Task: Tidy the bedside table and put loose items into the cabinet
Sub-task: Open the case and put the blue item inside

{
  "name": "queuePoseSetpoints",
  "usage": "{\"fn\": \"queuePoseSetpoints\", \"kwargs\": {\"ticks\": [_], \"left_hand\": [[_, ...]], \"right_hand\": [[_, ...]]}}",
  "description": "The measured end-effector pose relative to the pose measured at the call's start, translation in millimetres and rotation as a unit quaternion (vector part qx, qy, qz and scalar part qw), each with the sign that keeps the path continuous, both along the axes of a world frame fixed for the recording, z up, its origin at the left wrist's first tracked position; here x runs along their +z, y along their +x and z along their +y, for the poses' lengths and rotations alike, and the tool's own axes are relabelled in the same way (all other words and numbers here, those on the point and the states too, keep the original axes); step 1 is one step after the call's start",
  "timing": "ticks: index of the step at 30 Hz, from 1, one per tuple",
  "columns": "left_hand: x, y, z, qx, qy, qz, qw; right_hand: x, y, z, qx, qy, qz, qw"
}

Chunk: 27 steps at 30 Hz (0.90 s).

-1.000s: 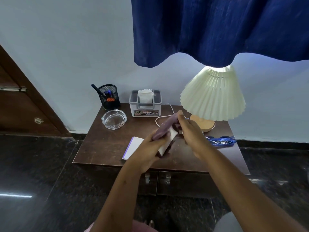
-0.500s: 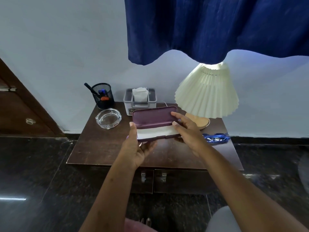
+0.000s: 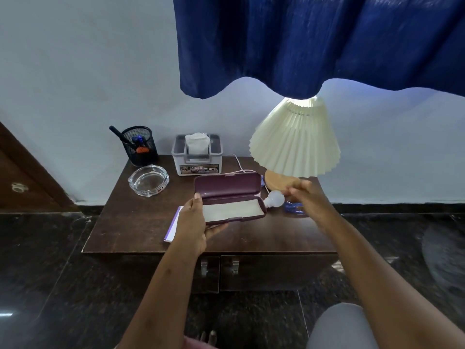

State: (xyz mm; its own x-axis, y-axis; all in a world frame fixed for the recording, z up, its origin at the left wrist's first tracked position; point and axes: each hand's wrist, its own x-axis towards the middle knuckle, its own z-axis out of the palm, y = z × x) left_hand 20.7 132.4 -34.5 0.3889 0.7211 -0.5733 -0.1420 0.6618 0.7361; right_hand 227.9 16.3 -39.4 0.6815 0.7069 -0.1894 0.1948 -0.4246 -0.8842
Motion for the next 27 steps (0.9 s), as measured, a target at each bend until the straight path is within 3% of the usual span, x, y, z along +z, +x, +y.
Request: {"fn": "queuePoseSetpoints", "kwargs": {"ticks": [1,3,5,15,19,25,27], "left_hand": [[-1,-1,1,0.001,0.003,0.004,1.000],[-1,-1,2,0.004,0.002,0.004,1.000],[0,0,1,0.005,0.002,0.003,1.000],[-1,-3,2,-0.004,-0.018,0.005,1.000],[-2,-2,1,-0.009,-0.021,0.001,1.000],[1,-1,1,-0.012,-0.017,0.000,1.000],[0,0,0,-0.012,-0.016,0.001,1.000]], "right_hand": [[-4,8,-5,-0.010,-0.074,-0.117,0.990],[-14,17,-16,-0.026,-0.209,-0.301,0.930],[-20,20,-20,-0.020,-0.266,-0.369,0.890],[-24,9,-1,-0.003,-0.359,-0.357,0.863],[-16,11,-2,0.014,-0.406,-0.277,0.871],[11,5,-10,0.050,-0.377,-0.312,0.871],[29,-2,-7,0.069,-0.323,-0.318,0.889]]}}
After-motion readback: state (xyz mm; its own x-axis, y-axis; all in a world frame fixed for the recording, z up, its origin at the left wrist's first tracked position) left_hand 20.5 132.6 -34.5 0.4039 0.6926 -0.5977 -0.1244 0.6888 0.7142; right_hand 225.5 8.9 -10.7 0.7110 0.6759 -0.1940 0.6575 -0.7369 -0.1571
